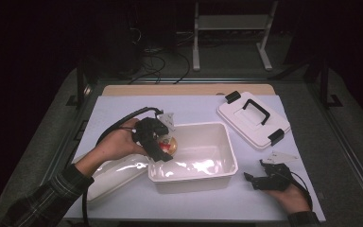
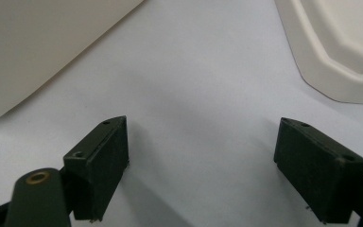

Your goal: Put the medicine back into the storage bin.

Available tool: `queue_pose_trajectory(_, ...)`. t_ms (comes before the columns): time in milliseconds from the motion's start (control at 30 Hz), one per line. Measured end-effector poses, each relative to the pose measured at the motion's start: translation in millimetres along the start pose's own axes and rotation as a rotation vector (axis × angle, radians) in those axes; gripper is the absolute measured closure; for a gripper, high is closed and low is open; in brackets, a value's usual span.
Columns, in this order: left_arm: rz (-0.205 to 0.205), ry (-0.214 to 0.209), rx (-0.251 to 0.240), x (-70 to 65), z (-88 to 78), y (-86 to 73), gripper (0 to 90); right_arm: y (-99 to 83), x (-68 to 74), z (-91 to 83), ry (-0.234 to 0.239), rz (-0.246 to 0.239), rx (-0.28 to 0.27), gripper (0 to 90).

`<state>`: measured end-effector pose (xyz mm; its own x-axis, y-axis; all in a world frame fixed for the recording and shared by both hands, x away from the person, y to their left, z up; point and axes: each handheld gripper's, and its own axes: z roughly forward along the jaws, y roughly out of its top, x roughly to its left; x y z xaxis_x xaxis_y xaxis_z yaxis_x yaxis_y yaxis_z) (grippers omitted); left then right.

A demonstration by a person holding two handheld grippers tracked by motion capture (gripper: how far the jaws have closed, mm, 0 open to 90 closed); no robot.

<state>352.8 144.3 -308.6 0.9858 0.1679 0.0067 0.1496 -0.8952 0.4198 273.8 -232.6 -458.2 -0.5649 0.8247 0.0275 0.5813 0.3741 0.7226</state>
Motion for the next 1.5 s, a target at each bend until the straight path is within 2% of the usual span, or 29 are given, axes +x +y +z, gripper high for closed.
queue_pose_trajectory(400,0.03,0.001,0.057,-3.3,31.5,-8.7,19.6,0.0,0.0,0.1,0.001,0.0,-0.001,17.9)
queue_pose_trajectory(767,0.027,-0.004,0.052,-1.7,32.7,-11.7,19.1,0.0,-0.1,0.1,0.0,0.0,-0.001,17.8)
queue_pose_trajectory(867,0.004,-0.013,0.009,1.2,28.8,-12.1,14.8,0.0,-0.1,0.1,0.001,0.0,-0.001,17.9)
queue_pose_trajectory(967,0.008,-0.009,0.013,1.6,26.5,-11.9,13.2,0.0,-0.1,0.1,0.001,0.0,0.0,17.9)
queue_pose_trajectory(1167,-0.023,-0.03,-0.005,1.8,12.4,-13.9,14.1,0.0,0.0,0.0,0.001,0.001,0.0,17.9)
queue_pose_trajectory(1267,-0.015,-0.016,-0.017,0.6,6.7,-16.6,14.1,0.0,0.0,0.0,0.001,0.001,0.0,17.9)
queue_pose_trajectory(1300,-0.025,-0.005,-0.034,-0.3,0.3,-20.0,14.1,0.0,0.0,0.0,0.0,0.001,0.0,17.9)
queue_pose_trajectory(1367,-0.047,-0.012,-0.047,0.4,-6.3,-23.9,14.1,0.0,0.0,0.0,0.0,0.0,0.0,17.8)
queue_pose_trajectory(1500,-0.069,0.002,-0.078,0.8,-19.7,-34.1,14.0,0.0,0.0,0.0,0.0,0.0,0.0,17.8)
